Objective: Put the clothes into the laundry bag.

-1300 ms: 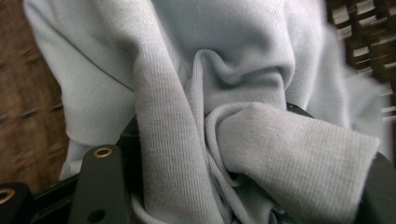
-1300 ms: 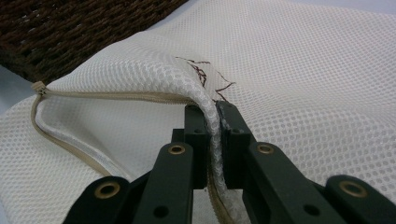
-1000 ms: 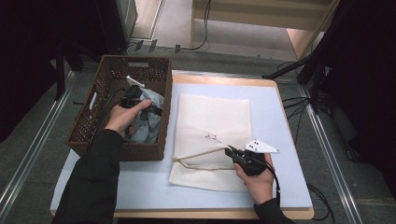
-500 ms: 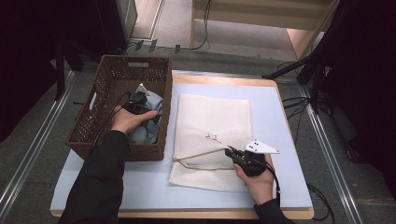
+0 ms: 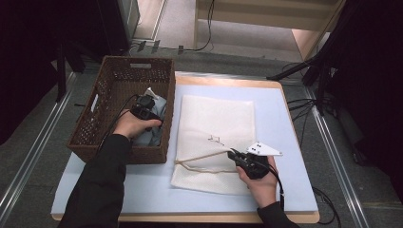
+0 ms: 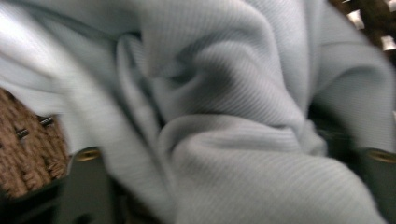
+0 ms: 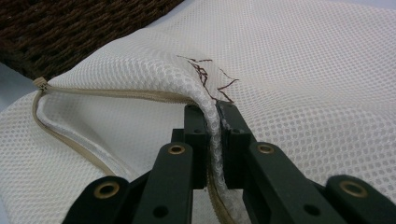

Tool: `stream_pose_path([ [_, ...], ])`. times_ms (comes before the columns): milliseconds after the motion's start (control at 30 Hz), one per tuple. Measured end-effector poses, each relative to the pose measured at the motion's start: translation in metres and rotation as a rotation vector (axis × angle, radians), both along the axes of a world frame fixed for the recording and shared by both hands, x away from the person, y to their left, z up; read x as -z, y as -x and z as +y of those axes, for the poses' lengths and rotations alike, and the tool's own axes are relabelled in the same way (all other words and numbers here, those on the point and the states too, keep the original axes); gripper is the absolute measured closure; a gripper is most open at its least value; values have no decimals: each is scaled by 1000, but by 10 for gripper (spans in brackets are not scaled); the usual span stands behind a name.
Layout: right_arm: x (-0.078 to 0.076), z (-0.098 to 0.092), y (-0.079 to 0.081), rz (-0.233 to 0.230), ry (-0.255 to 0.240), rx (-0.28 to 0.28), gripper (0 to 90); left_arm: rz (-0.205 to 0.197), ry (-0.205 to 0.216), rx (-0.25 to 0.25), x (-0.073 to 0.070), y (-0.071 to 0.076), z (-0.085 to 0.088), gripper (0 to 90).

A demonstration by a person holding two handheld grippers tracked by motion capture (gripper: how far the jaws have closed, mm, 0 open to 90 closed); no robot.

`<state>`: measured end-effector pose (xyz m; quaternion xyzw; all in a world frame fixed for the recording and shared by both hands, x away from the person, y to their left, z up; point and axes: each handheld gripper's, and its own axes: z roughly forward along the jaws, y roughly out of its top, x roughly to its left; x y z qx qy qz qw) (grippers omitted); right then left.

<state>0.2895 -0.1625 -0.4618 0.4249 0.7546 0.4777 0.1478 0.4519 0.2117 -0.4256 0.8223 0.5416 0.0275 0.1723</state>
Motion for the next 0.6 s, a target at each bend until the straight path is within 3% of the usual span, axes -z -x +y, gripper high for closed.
stream_pose_path([
  [133,0,0,0,-2,-1,-1,844,10,19,-7,-2,0,0,500],
  [367,0,0,0,-2,-1,-2,846,16,56,-16,-8,-2,7,602],
  [500,-1,-1,0,-4,-2,-1,847,-13,85,-37,-14,-1,10,622],
  [600,-1,-2,1,-2,-4,1,847,-59,121,-60,-21,1,14,627],
])
